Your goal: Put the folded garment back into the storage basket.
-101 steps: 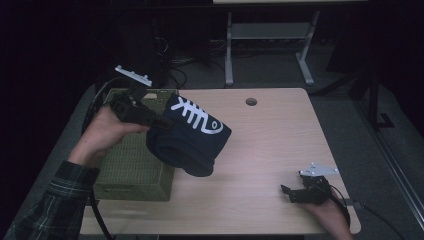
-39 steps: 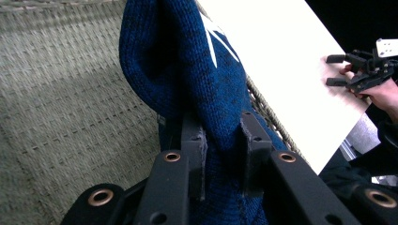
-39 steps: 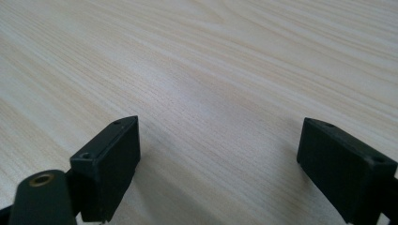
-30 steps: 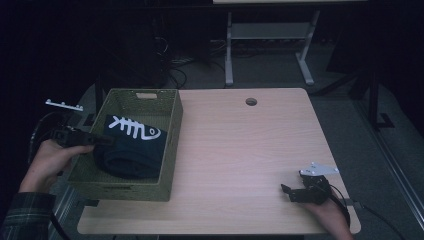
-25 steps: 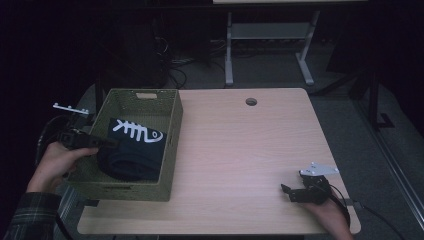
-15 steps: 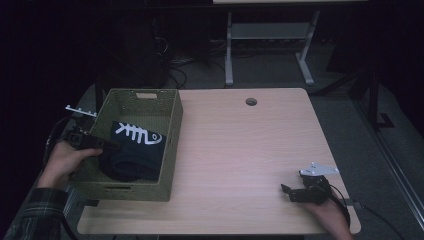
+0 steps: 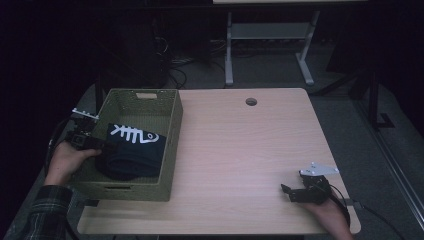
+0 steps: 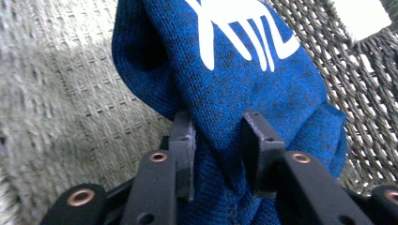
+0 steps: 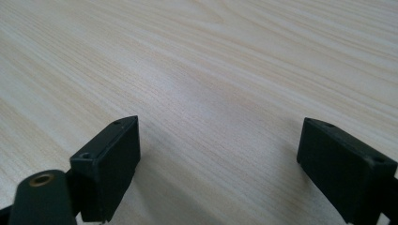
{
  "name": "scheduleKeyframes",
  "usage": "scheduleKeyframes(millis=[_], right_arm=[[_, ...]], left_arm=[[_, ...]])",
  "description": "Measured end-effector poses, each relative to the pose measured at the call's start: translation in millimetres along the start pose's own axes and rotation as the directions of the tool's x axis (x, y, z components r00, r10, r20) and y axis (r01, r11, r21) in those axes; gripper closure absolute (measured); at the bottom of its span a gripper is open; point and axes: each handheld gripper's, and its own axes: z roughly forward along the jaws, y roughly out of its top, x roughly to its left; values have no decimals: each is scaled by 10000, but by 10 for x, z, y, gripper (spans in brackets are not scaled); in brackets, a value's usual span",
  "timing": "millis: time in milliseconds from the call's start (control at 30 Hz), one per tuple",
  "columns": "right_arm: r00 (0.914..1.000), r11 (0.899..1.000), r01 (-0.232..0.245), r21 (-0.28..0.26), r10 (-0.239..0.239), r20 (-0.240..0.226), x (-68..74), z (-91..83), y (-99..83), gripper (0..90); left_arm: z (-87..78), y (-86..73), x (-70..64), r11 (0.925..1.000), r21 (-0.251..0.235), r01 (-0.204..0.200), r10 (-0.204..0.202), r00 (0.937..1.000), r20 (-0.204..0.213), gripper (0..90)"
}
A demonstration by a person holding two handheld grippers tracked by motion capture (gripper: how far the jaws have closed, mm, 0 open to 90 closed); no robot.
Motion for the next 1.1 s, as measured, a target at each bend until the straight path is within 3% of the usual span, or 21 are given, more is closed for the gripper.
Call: scheduleKeyframes(millis=[233,400,733,1100], right_arm=[[10000,10000,6,-7,-6,2,0,0,0,132],[10000,10000,2,0,-2,0,0,0,0,132],[10000,10000,24,-20,-24,17,-2,1,0,132],[10000,10000,29,-15,-29,13,-3,0,0,131]], left_arm=[[-89,-15,35,9997,-219,132,-151,9962,-860,541],[-176,-32,27,9982,-573,202,-268,9927,-1174,463],[-152,-1,-127,9948,-1007,-126,-4,9918,-1275,219],[-107,88,-375,9849,-1656,-511,326,9931,-1127,134]])
